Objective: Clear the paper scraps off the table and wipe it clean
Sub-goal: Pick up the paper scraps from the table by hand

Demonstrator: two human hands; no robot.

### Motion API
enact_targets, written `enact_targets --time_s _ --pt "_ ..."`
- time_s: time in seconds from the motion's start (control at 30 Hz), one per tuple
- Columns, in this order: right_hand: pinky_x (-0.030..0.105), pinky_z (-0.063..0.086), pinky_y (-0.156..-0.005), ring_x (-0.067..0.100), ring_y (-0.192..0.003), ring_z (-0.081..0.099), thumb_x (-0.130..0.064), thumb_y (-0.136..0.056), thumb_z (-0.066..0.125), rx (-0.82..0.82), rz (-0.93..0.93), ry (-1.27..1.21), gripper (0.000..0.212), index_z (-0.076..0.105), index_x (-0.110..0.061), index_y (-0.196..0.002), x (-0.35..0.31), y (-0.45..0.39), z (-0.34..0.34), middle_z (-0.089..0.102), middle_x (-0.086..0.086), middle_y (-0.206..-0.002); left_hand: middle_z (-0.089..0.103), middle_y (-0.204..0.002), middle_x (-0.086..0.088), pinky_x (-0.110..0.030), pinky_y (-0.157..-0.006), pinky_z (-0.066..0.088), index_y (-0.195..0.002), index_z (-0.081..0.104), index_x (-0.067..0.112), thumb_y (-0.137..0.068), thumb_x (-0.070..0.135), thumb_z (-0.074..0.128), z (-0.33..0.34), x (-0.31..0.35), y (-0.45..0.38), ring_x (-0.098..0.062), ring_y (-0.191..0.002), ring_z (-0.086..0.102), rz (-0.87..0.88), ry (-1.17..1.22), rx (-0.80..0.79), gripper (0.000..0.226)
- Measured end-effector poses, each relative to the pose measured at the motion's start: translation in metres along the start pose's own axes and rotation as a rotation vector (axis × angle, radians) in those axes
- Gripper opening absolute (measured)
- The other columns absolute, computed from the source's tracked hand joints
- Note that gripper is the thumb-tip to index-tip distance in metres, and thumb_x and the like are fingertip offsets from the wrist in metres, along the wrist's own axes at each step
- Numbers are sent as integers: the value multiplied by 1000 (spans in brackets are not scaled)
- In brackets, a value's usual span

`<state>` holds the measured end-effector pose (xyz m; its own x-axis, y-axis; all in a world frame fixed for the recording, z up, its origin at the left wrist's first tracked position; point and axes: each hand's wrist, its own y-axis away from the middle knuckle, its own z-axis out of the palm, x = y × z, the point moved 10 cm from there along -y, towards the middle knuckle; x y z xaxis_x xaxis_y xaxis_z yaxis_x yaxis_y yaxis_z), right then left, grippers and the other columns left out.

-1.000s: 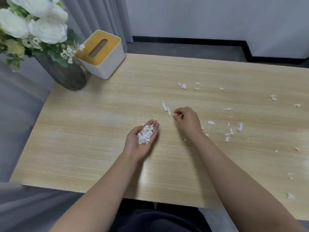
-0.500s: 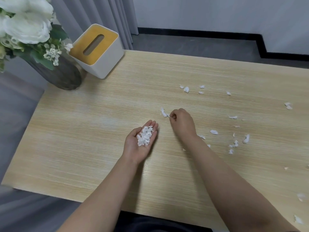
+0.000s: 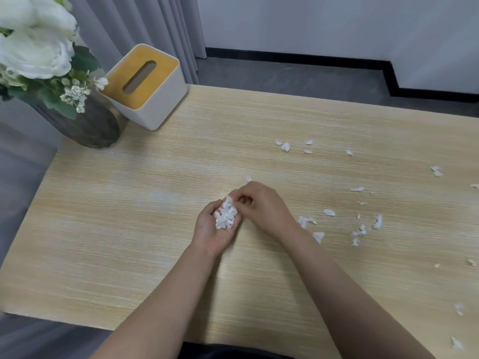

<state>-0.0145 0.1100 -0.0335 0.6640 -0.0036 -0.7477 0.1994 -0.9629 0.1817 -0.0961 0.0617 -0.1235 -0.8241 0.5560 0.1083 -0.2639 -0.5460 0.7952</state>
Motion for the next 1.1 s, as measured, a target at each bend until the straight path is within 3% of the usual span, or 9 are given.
enact_targets --time_s 0.07,0.23,0.33,0.4,0.47,0.6,0.77,0.9,1.1 --pt "33 48 -74 6 -83 51 -20 -86 59 -87 -43 74 7 65 -21 -87 -8 4 16 55 -13 -88 69 -74 -16 -28 -57 58 -78 66 -6 -78 8 45 0 0 -2 -23 -63 70 -19 -15 13 25" --pt "30 42 -74 13 -100 49 -27 -91 55 -237 -54 150 14 67 -21 -97 -19 8 36 55 -4 -108 66 -115 -17 -29 -106 39 -104 69 -3 -84 12 42 4 0 -5 -21 -111 61 -90 -78 -39 37" --pt "31 44 -80 10 -98 52 -31 -91 56 -228 -42 69 17 68 -25 -101 -24 5 29 57 -6 -109 65 -114 -15 -25 -100 44 -108 66 -4 -86 11 41 8 2 -5 -20 -109 61 -97 -69 -49 36" --pt "27 44 -80 7 -91 54 -29 -90 59 -98 -10 -65 14 69 -24 -98 -20 -2 9 61 -6 -98 68 -91 -15 -22 -82 53 -93 62 -3 -88 9 42 14 4 -2 -21 -82 69 -71 -54 -57 24" --pt "21 41 -78 7 -83 54 -24 -89 61 57 52 -132 12 70 -21 -96 -8 -10 -15 61 -7 -92 70 -81 -19 -26 -80 54 -82 66 -6 -88 8 43 15 6 -2 -25 -68 71 -65 -44 -35 27" --pt "21 42 -79 9 -80 54 -19 -89 61 178 178 -22 19 67 -15 -108 26 -29 -33 60 2 -102 62 -118 -23 -51 -87 48 -105 65 -10 -85 7 42 19 11 -2 -34 -103 64 -70 -34 -69 36" --pt "30 44 -85 20 -109 50 -19 -89 59 29 226 224 43 51 -22 -132 52 -50 -4 49 4 -121 61 -122 -20 -50 -89 47 -103 67 -10 -84 9 41 20 19 -3 -34 -99 66 -53 -59 -112 37" --pt "37 46 -84 26 -107 51 -13 -91 54 -32 198 344 29 56 -13 -120 55 -50 15 51 8 -117 62 -120 -21 -49 -87 48 -101 67 -10 -88 10 37 17 26 -3 -34 -98 67 -32 -51 -87 38" --pt "29 41 -76 22 -93 56 -11 -93 48 86 195 219 18 64 -9 -102 50 -45 1 58 6 -102 64 -117 -20 -45 -87 51 -109 62 -8 -93 11 33 15 30 -2 -32 -98 67 -13 -41 -46 38"
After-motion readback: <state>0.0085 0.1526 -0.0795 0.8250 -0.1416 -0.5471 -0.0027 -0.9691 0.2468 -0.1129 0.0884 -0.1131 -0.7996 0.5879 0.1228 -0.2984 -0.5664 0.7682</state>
